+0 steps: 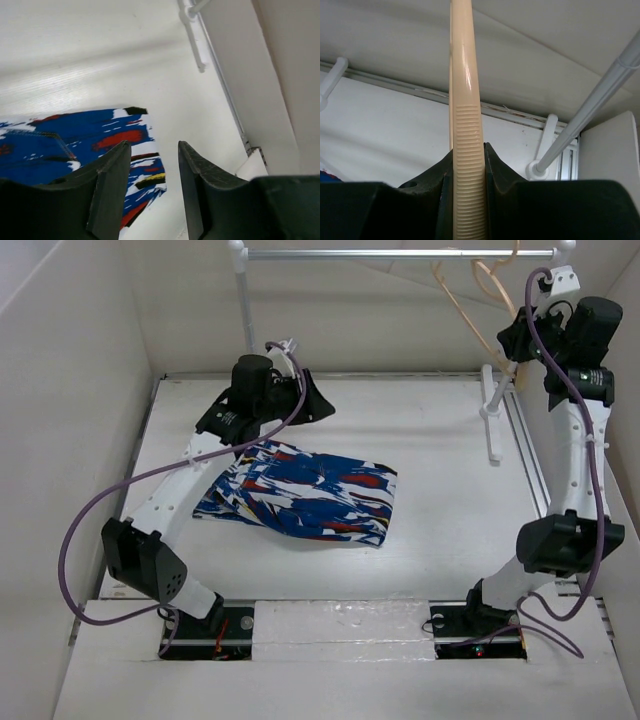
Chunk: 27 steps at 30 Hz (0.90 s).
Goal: Place the trousers on the hanger
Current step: Pick up the hanger from the clothesline.
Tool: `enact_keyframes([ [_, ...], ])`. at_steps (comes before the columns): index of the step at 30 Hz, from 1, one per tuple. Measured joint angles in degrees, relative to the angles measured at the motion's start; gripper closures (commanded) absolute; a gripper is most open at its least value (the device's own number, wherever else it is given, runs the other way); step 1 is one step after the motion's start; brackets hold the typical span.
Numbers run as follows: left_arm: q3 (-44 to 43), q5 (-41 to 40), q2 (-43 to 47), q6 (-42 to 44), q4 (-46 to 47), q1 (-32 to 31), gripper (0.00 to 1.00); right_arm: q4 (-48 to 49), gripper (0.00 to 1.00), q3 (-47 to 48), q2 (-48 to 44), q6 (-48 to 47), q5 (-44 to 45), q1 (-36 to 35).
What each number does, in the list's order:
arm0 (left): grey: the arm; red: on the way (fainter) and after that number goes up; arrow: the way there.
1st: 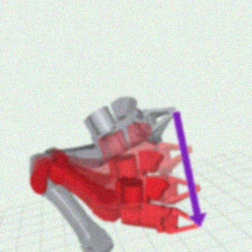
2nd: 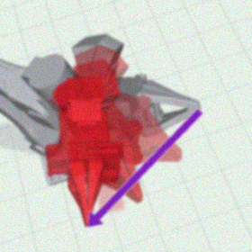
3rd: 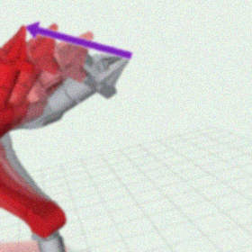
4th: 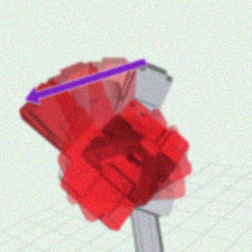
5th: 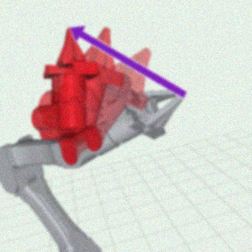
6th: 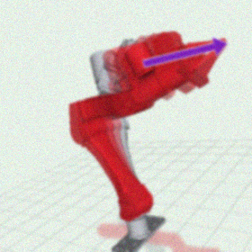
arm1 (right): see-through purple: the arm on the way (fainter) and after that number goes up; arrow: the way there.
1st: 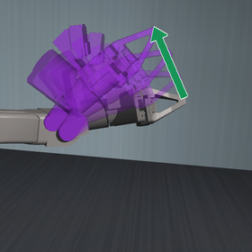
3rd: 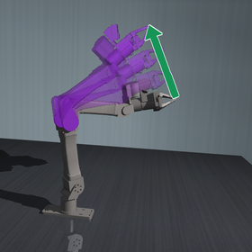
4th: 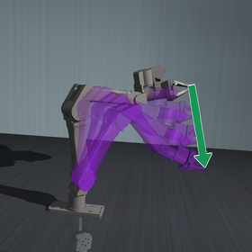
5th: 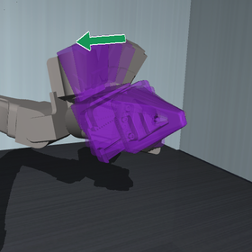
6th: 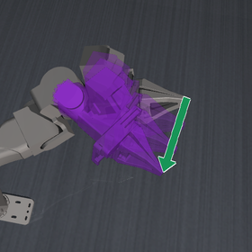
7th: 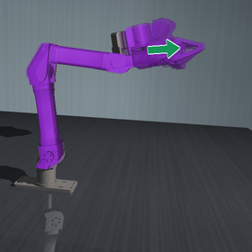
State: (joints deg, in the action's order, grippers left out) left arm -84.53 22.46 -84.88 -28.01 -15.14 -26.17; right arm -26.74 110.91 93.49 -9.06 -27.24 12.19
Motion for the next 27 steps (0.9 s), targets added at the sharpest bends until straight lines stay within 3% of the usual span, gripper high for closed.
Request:
enact_keyframes([
  [5, -6.1, 4.0, -3.3, -2.8, 0.4, -2.6, 0.52, -0.2, 1.0, -4.1, -3.8, -0.2, 4.4, -0.3],
  [9, -12.2, 5.6, -7.4, -5.2, 0.7, -5.0, 0.5, 1.7, 1.0, -11.7, -7.9, -0.2, 7.3, -0.7],
  [18, -22.9, 9.6, -15.8, -11.4, 5.6, -7.6, 0.47, 5.0, 1.0, -16.1, -10.0, -0.2, 12.5, -3.0],
  [27, -27.1, 10.3, -21.4, -17.9, 11.4, -13.1, 0.44, 4.5, 1.0, -36.4, -23.0, 0.1, 16.2, -11.3],
])
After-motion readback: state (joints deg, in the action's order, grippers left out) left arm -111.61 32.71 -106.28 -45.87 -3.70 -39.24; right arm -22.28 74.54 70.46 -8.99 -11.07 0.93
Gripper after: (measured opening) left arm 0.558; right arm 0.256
